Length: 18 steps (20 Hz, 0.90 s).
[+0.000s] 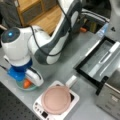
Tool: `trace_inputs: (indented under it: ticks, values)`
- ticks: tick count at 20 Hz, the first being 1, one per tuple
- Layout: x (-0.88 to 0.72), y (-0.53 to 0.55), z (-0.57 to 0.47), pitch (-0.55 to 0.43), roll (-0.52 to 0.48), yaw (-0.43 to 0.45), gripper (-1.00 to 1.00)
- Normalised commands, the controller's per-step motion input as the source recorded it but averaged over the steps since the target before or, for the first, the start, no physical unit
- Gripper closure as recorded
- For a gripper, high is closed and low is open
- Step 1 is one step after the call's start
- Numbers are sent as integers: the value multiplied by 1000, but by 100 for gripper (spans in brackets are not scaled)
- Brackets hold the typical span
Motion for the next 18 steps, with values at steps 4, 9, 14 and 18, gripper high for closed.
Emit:
trace_inputs:
  ticks: [4, 9, 14, 18]
  values:
    - [-7, -105, -165, -100, 213, 21, -100]
    - [9, -80, -121, -112, 210, 15, -100]
    - [-5, -82, -144, -116, 197, -4, 100]
    - [56, -19, -405, -133, 208, -31, 100]
